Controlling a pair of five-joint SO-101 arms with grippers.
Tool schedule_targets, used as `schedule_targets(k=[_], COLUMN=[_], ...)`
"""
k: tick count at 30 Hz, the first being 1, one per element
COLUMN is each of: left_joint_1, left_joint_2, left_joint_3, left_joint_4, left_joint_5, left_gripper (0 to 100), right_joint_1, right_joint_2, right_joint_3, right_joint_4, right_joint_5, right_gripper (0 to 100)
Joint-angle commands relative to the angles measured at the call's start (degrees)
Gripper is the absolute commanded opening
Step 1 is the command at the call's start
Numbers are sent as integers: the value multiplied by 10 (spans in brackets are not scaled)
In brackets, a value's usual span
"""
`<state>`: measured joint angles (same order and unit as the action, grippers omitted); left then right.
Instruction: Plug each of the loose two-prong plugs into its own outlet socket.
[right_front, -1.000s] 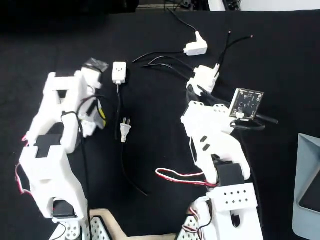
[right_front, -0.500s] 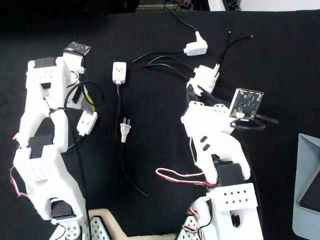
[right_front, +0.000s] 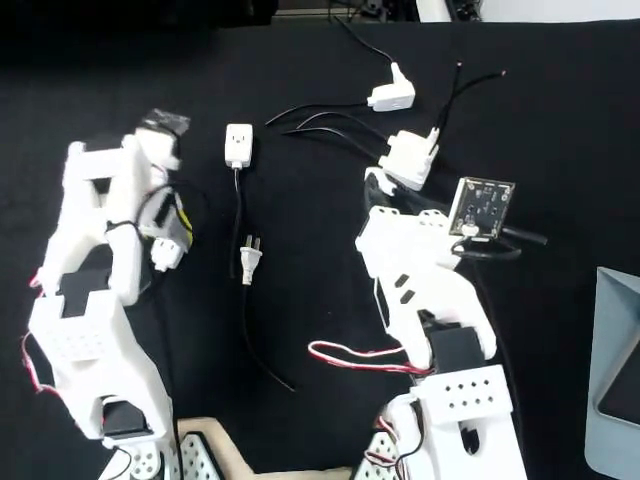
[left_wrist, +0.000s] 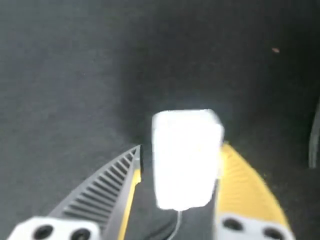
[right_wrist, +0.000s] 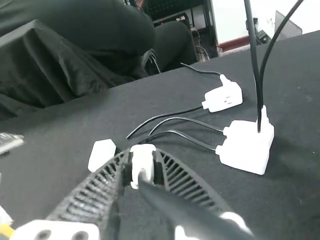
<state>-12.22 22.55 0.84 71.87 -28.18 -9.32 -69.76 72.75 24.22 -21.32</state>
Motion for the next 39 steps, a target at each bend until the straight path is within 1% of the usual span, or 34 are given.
schedule_targets(k=[1, 3, 7, 13, 15, 17, 19, 20, 23, 26, 29, 32, 36, 39], left_joint_1=[50, 69, 101, 150, 156, 152, 135, 128, 105, 74, 30, -20, -80, -108], left_joint_2=[-14, -14, -23, -125, -167, -208, -245, -262, -310, -361, -416, -482, -574, -627], left_joint_3=[36, 42, 59, 146, 178, 206, 229, 238, 254, 273, 296, 327, 389, 441], left_joint_4=[-28, -25, -25, -32, -45, -59, -79, -88, -93, -92, -97, -98, -98, -98], left_joint_5=[-18, -40, -49, -70, -69, -53, -15, -3, 6, 25, 67, 110, 166, 197], left_gripper=[158, 134, 127, 130, 167, 238, 291, 300, 299, 299, 299, 298, 298, 298], right_joint_1=[-8, -8, -8, -8, -8, -8, -8, -8, -8, -16, -60, -113, -173, -218], right_joint_2=[-7, -7, -7, -7, -7, -7, -7, -2, 34, 110, 207, 291, 363, 404], right_joint_3=[-5, -5, -5, -4, -4, -4, -5, -7, -39, -96, -139, -180, -225, -255], right_joint_4=[-10, -10, -10, -10, -10, -10, -10, -8, 19, 47, 47, 47, 47, 47], right_joint_5=[5, 5, 5, 20, 21, 22, 40, 48, 62, 83, 123, 142, 169, 178], right_gripper=[14, 14, 14, 14, 14, 14, 14, 14, 14, 14, 14, 13, 13, 13])
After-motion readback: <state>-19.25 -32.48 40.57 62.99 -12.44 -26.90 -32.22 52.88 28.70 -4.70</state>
